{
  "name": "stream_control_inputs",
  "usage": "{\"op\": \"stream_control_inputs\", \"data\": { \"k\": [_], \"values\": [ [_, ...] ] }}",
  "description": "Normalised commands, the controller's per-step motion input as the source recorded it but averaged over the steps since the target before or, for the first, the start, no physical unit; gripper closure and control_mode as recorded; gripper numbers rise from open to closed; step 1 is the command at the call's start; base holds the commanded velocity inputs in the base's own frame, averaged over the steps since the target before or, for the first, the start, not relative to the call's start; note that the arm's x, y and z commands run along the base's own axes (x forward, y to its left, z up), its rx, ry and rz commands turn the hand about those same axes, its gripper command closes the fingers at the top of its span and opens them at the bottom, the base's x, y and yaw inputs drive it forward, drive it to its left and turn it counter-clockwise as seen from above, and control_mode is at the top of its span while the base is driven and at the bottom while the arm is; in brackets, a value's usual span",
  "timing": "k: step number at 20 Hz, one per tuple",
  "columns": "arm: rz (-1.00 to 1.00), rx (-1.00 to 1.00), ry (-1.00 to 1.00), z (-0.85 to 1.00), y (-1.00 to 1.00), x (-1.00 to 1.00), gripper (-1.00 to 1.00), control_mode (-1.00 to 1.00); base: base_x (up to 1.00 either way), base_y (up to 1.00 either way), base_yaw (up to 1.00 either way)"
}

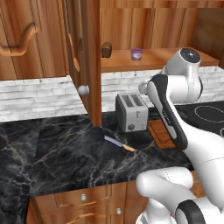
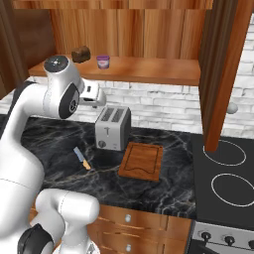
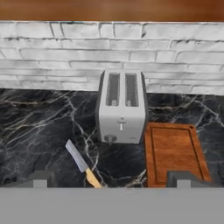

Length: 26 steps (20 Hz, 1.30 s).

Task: Pick the bread, place it on the cutting board, pick the jam, place it on the counter, and close the cabinet.

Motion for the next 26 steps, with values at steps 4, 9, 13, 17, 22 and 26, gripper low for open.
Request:
{"op": "stream_control_inputs", "data": {
  "k": [4,9,13,17,22,26],
  "values": [
    [0.00,0.00,-0.07,0.27,-0.07,0.05,-1.00,-1.00,0.00,0.00,0.00],
    [0.00,0.00,-0.05,0.26,-0.06,0.10,-1.00,-1.00,0.00,0.00,0.00],
    [0.00,0.01,-0.01,0.30,-0.02,0.15,-1.00,-1.00,0.00,0.00,0.00],
    [0.00,0.00,0.00,0.27,0.00,0.19,-1.00,-1.00,0.00,0.00,0.00],
    [0.00,0.00,0.00,0.26,0.00,0.29,-1.00,-1.00,0.00,0.00,0.00],
    [0.00,0.00,0.00,0.19,0.00,0.30,-1.00,-1.00,0.00,0.00,0.00]
  ]
}}
